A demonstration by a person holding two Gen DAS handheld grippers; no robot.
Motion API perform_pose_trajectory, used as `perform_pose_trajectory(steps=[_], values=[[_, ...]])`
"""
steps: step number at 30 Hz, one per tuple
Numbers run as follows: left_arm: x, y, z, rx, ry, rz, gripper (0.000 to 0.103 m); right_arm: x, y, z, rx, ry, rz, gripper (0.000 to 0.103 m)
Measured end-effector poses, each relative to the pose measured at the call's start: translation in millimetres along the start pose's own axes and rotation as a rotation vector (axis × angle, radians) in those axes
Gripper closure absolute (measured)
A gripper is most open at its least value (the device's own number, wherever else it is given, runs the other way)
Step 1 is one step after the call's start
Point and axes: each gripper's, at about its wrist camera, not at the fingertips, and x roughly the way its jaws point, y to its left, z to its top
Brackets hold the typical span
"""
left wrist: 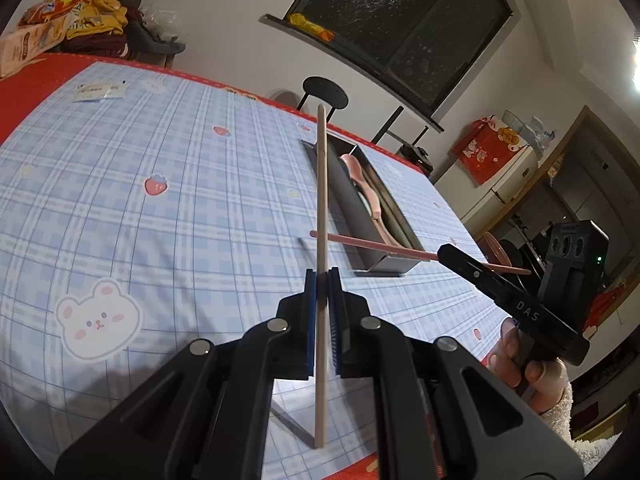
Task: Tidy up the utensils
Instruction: 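Carry the beige and pink chopsticks into the caddy and open both tools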
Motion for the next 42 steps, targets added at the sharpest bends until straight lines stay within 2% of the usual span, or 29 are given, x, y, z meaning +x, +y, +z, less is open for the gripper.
perform_pose_trajectory(steps=[10, 16, 24, 33, 42], values=[[-20, -19, 16, 0.047, -0.054, -0.010, 0.093, -18, 6, 15, -0.023, -0.045, 0.004, 0.097], [-23, -39, 35, 0.097, -0.072, -0.027, 0.093, -31, 0, 35, -0.077, -0.041, -0.045, 0.097], [1, -83, 71, 0.206, -0.096, -0.025, 0.093, -41, -26, 73, -0.229, 0.112, -0.205, 0.097], [52, -115, 103, 0.238, -0.085, -0.044, 0.093, -34, -34, 84, -0.294, 0.295, -0.233, 0.097], [94, -130, 110, 0.272, -0.068, -0.032, 0.093, -23, -29, 90, -0.332, 0.431, -0.228, 0.097]])
